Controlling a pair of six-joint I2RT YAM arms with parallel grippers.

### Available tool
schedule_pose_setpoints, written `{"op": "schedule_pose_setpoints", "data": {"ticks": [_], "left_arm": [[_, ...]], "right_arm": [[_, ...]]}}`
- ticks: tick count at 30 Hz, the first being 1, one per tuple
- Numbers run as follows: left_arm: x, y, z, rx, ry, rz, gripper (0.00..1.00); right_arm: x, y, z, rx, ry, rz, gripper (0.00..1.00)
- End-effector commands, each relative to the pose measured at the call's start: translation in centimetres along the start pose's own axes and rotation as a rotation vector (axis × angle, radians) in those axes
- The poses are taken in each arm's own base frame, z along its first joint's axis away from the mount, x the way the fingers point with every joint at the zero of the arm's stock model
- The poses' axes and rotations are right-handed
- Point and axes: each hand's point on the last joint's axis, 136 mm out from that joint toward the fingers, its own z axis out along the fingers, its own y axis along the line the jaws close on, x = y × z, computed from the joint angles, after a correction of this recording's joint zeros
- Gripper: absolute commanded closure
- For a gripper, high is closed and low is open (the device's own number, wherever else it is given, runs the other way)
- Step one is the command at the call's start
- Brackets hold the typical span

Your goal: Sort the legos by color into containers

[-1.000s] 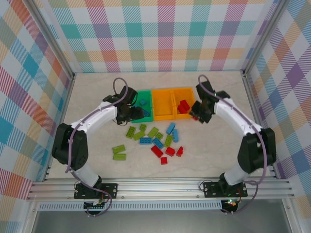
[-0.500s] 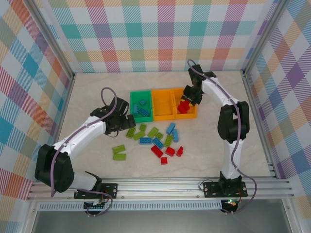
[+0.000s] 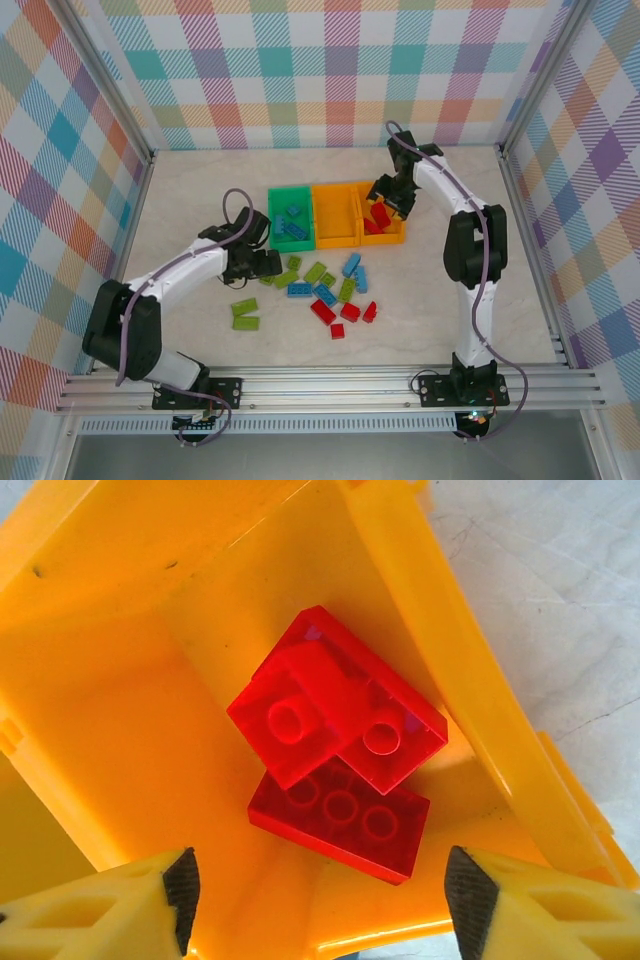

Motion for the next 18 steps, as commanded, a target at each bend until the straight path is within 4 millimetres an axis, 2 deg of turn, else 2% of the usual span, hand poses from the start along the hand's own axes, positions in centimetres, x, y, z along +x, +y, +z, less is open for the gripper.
{"op": "schedule_pose_setpoints", "data": {"ticks": [1,6,10,13,18], "left_arm": [[-1.4,-1.3,0.3,0.048,0.006,0.027,0.11],[-1.5,-1.5,1.9,0.015,0.063,0.042,0.14],[-1.6,-1.5,3.1,-0.010,0.089,0.048,0.24],[-1.6,-1.6,3.8,-0.018,0.100,0.051,0.30],[-1.6,-1.2,4.5,-0.046,0.112,0.052,0.33]], "right_arm": [[0.3,0.9,-2.6,-0.057,-0.020,-0.019,0.30],[1.0,0.8,-4.6,-0.086,-0.051,-0.050,0.25],[1.7,0.1,-5.7,-0.072,-0.063,-0.090,0.24],[2.0,-0.4,-6.3,-0.062,-0.067,-0.104,0.23],[2.0,-0.8,-6.8,-0.057,-0.081,-0.103,0.22]]}}
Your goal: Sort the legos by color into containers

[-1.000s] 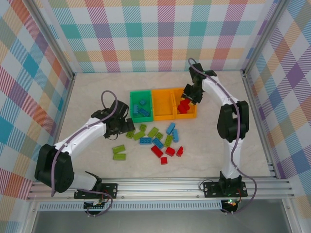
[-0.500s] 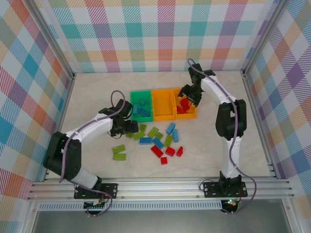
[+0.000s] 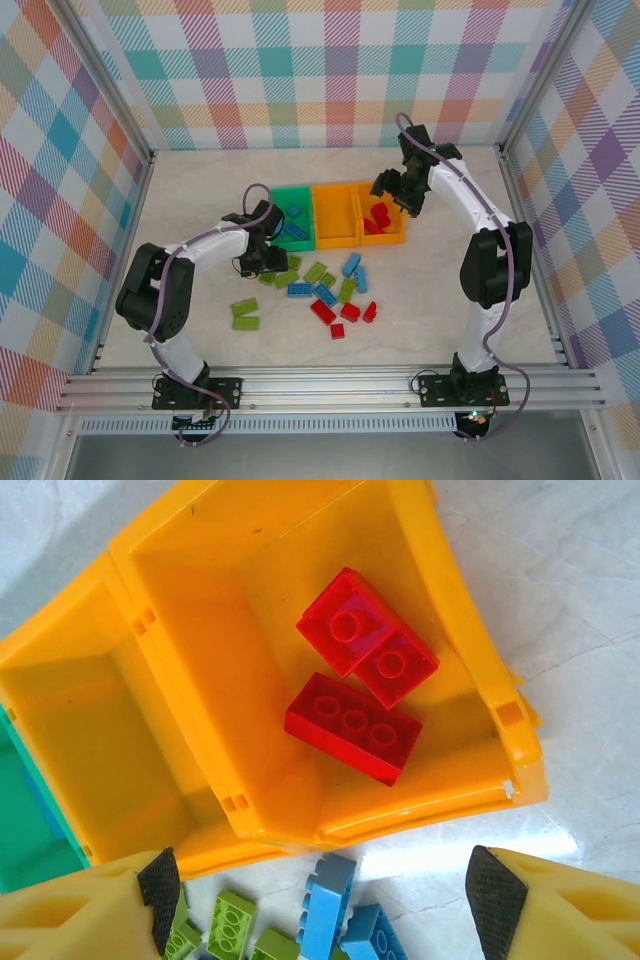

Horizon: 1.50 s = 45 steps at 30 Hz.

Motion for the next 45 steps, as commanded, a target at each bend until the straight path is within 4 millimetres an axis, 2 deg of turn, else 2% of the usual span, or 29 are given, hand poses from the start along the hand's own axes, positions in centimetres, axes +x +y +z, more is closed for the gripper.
{"op": "schedule_pose_setpoints", "data": {"ticks": [1,4,7,15,20,23,27,29,31,34,38,41,45], "left_arm": [[-0.9,0.6,0.0,-0.025,-0.007,-0.004,0.34],[-1.0,0.6,0.3,-0.029,-0.003,-0.003,0.40],[-1.0,0.6,0.6,-0.035,0.001,-0.003,0.42],[-0.9,1.6,0.5,-0.087,-0.001,-0.015,0.60],[-0.9,2.3,0.2,-0.111,-0.010,-0.052,0.68],[-1.7,2.9,-1.5,-0.137,-0.060,-0.089,0.69],[-4.5,2.5,-6.2,-0.121,-0.194,-0.103,0.69],[-6.4,1.1,-8.6,-0.053,-0.261,-0.101,0.69],[-8.3,-1.2,-10.8,0.045,-0.315,-0.095,0.69],[-10.9,-5.3,-12.7,0.199,-0.351,-0.067,0.69],[-13.0,-10.9,-12.2,0.324,-0.309,-0.010,0.69],[-13.8,-14.6,-11.4,0.363,-0.289,0.047,0.69],[-14.6,-17.8,-9.5,0.355,-0.249,0.096,0.69]], "right_arm": [[0.3,-0.8,-0.8,0.015,-0.001,-0.014,0.22],[0.4,-0.9,-0.9,0.016,-0.003,-0.014,0.22],[0.3,-1.1,-1.1,0.016,-0.007,-0.011,0.22],[0.2,-1.7,-1.7,0.014,-0.023,0.005,0.22],[0.2,-2.2,-2.0,0.014,-0.030,0.014,0.22],[0.4,-2.3,-2.2,0.015,-0.033,-0.003,0.22],[1.5,-2.6,-2.0,0.046,-0.032,-0.081,0.23],[2.6,-3.1,-1.5,0.058,-0.011,-0.093,0.22],[3.8,-3.2,-0.8,0.034,0.011,-0.090,0.23],[5.3,-2.7,0.0,-0.026,0.020,-0.104,0.23],[7.6,-1.9,0.3,-0.034,0.021,-0.201,0.23],[9.9,-1.9,0.6,0.002,0.057,-0.247,0.23],[13.0,-2.8,1.0,0.080,0.131,-0.171,0.25]]}}
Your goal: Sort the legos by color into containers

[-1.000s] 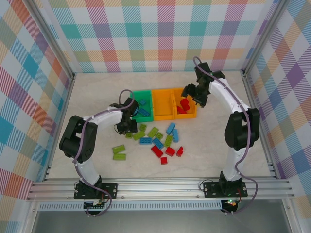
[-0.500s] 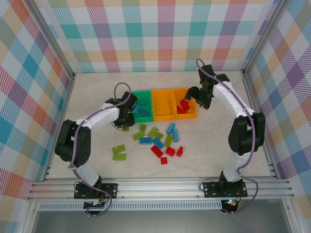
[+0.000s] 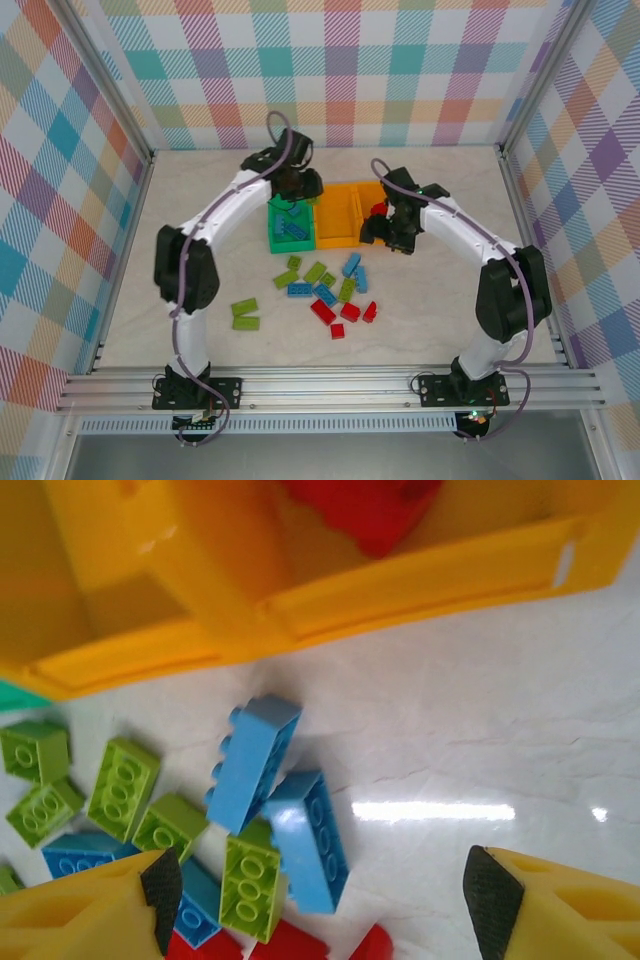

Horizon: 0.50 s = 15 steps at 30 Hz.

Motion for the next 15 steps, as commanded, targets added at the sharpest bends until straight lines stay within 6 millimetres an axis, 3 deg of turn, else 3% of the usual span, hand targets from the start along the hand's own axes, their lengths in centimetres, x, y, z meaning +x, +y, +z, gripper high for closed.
{"op": "schedule_pose_setpoints", "data": {"ticks": [1,4,9,15], "left_arm": [[1.3,-2.2,1.7,0.031,0.084,0.045,0.69],[1.4,-2.8,3.3,0.037,0.108,0.049,0.67],[2.1,-2.9,4.9,0.030,0.136,0.041,0.63],[2.1,-2.7,3.9,0.023,0.131,0.040,0.25]], "right_arm": [[3.0,-0.2,-0.1,0.044,0.051,0.072,0.25],[5.1,0.8,0.7,0.025,0.096,0.125,0.27],[6.6,1.4,1.9,0.047,0.120,0.162,0.28],[7.8,2.1,2.6,0.073,0.131,0.152,0.29]]}}
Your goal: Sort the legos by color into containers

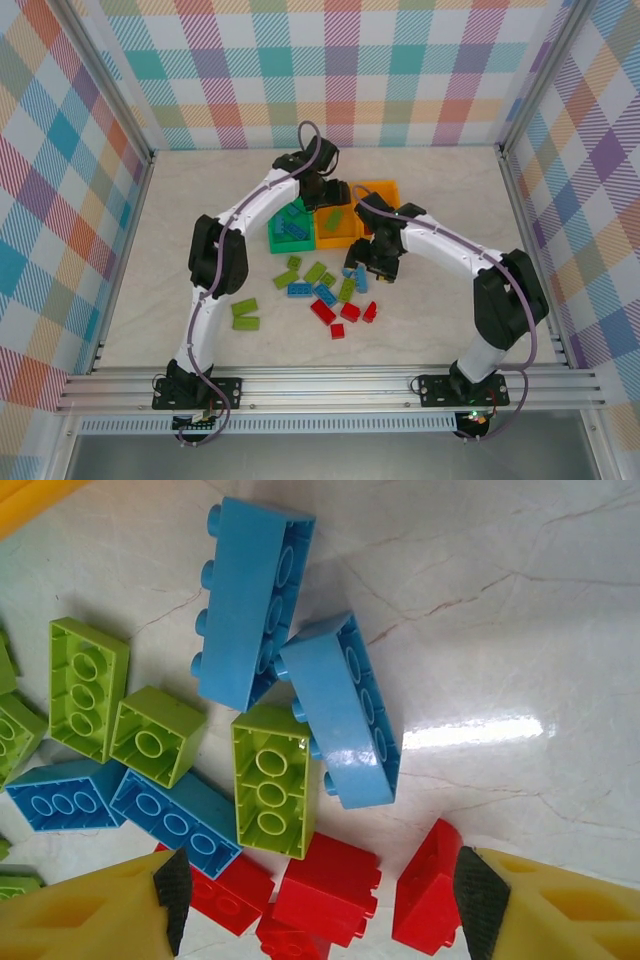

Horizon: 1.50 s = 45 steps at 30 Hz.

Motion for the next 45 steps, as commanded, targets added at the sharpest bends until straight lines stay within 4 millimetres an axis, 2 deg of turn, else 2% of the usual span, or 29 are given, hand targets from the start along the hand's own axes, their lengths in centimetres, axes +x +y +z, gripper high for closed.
{"op": "schedule_pose_setpoints", "data": {"ticks": [1,6,10,15,21,26,33,37,41,45], "left_arm": [[-0.5,-0.9,-2.5,0.023,-0.022,0.005,0.21],[-1.8,-1.9,-7.2,0.057,-0.112,-0.029,0.00],[-1.9,-1.7,-10.8,0.068,-0.166,-0.048,0.00],[0.1,1.5,-12.9,0.009,-0.182,-0.062,0.00],[3.6,6.6,-13.9,-0.044,-0.163,-0.120,0.00],[5.5,8.9,-15.2,-0.070,-0.166,-0.141,0.00],[7.3,10.2,-15.8,-0.084,-0.162,-0.147,0.00],[8.0,10.8,-16.0,-0.092,-0.160,-0.151,0.00],[8.6,11.2,-16.2,-0.099,-0.154,-0.152,0.00],[9.3,11.8,-16.3,-0.110,-0.154,-0.156,0.00]], "right_arm": [[1.0,0.0,0.8,0.034,0.019,0.038,0.29],[2.4,0.6,2.0,0.065,0.038,0.026,0.32],[3.0,1.0,3.4,0.106,0.055,0.025,0.34],[3.2,1.0,4.4,0.158,0.056,0.042,0.36],[3.5,1.2,5.5,0.170,0.062,0.053,0.37],[3.5,1.5,5.8,0.175,0.056,0.055,0.37],[3.5,1.6,5.8,0.173,0.044,0.050,0.37],[3.4,1.4,6.6,0.206,0.057,0.040,0.39],[3.4,1.0,7.5,0.234,0.069,0.042,0.48],[3.2,0.7,7.1,0.245,0.051,0.043,0.61]]}}
